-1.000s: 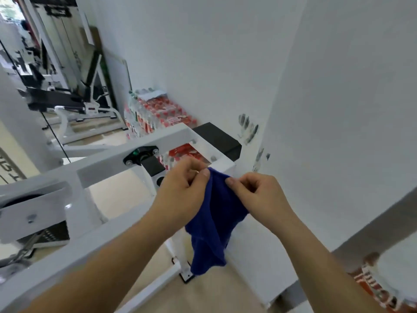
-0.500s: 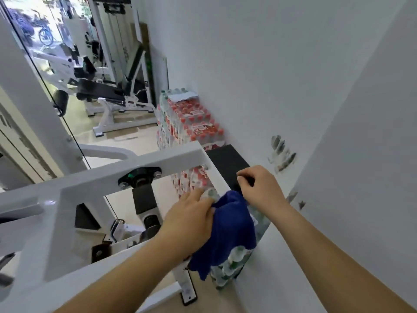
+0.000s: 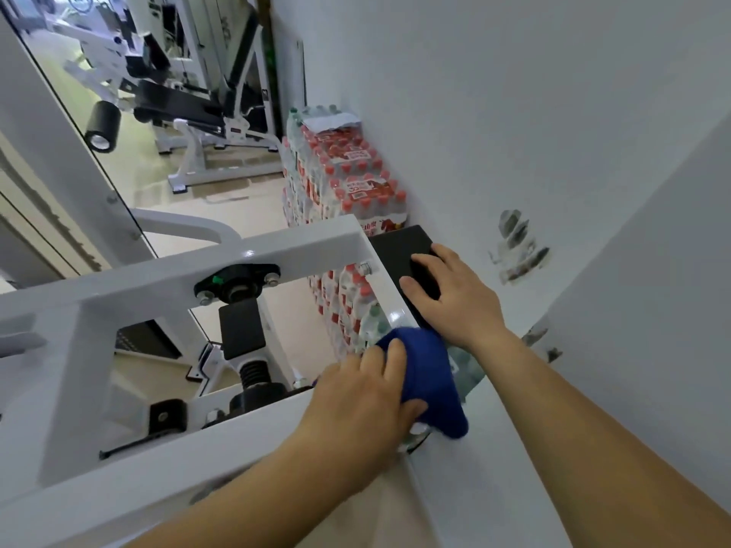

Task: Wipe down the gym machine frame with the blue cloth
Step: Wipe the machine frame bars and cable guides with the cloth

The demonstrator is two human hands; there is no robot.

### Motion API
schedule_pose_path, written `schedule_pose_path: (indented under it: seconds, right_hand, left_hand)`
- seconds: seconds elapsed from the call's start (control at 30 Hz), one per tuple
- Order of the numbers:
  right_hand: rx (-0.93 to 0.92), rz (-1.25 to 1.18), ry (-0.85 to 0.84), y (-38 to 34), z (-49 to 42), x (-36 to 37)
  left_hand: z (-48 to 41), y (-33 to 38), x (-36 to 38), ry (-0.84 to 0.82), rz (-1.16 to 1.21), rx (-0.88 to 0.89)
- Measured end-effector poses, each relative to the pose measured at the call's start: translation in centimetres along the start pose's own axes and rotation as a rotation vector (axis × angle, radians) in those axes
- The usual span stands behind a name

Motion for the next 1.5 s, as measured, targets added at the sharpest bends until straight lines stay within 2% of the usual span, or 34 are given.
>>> schedule_pose_path:
  seconds: [0.17,0.33,0.4,0.57,0.7,0.8,0.93,1.07,1.17,1.3,1.43,1.5]
  right_hand:
    - [0.011,0.042,0.036,-0.2,-0.1,0.1]
    - [0.033,0.030,0.011,-0.2,0.1,-0.1]
    - [0.040,0.036,0.005,-0.2,0.3,-0.1]
    - [0.030,0.040,0.081,-0.2,0.3,0.2]
    - [0.032,0.047,0.092,-0.4,0.2,0.2]
    - [0.036,0.036,0.057,-0.2,0.3,0.1]
    - [0.029,0.041,0.035,-0.2,0.5,0.1]
    - [0.030,0.028,0.081,-0.2,0.2,0.2]
    - [0.025,0.019,0.083,-0.2,0.2,0.2]
    - [0.014,0.005,0.066,-0.1,0.3,0.0]
    - [0.016,0.023,0.030,-0.1,0.4,0.0]
    - [0.032,0.032,0.010,-0.1,0.0,0.1]
  left_hand:
    - [0.3,-1.1,-0.2,-0.042,-0.103,0.003]
    - [-3.4,2.2,0.5,0.011,0.032,-0.063]
    - [-1.7,1.3,0.4,0.039,0.000,-0.040]
    - [3.4,-3.9,0.4,-0.060,-0.137,0.061]
    - [1.1,-1.5,-0.4,0.040,-0.003,0.133]
    - [-0.6,0.7,-0.2,0.049,0.081,0.094]
    - [2.3,0.3,-0.3,0.005,0.061,0.051]
    - [3.5,-0.9,-0.5,-0.052,-0.035,-0.017]
    - [-0.5,0.9,-0.6,0.032,0.019,-0.091]
    - [-3.8,2.8,-0.3,0.049,0.095,-0.191]
    - [0.7,0.2,0.4,0.157,0.106,-0.046]
    - [2.8,-2.5,0.1,0.188,0.124,-0.048]
Point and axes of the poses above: each hand's wrist, its own z-axis away from the middle knuckle, its own x-axis out of the palm, y = z × x, the point moved 3 cm from there along -z, towards the middle knuckle, and after that the axes turned 11 degrees about y, right-handed, at the moved point
